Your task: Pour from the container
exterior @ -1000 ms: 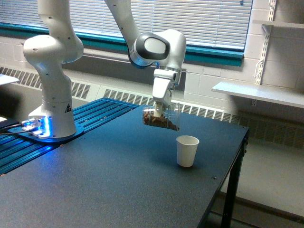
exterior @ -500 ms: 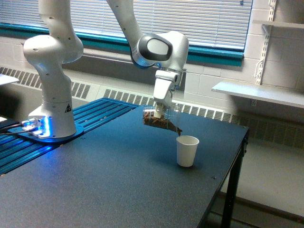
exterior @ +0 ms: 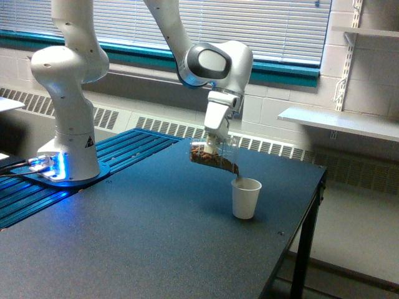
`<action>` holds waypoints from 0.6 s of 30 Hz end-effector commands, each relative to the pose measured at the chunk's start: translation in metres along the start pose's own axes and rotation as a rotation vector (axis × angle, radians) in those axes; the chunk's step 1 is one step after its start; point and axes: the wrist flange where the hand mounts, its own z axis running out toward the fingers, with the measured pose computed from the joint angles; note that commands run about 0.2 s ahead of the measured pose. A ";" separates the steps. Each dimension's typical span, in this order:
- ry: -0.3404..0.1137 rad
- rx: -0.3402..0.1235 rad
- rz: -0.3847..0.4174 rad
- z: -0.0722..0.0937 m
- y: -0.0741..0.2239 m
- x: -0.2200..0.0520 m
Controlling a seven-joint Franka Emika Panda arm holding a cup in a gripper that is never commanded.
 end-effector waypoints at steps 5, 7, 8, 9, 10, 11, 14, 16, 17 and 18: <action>-0.008 -0.012 -0.011 -0.004 -0.008 0.000; -0.010 -0.014 -0.011 -0.004 -0.008 0.000; -0.010 -0.016 -0.011 -0.004 -0.008 0.000; -0.010 -0.018 -0.012 -0.004 -0.008 0.000; -0.010 -0.019 -0.012 -0.004 -0.008 0.000; -0.011 -0.020 -0.010 -0.004 -0.009 0.000; -0.015 -0.023 -0.007 -0.004 -0.009 -0.001; -0.016 -0.026 -0.006 -0.004 -0.009 -0.001; -0.016 -0.027 -0.003 -0.004 -0.010 -0.001; -0.019 -0.026 -0.001 -0.004 -0.010 -0.001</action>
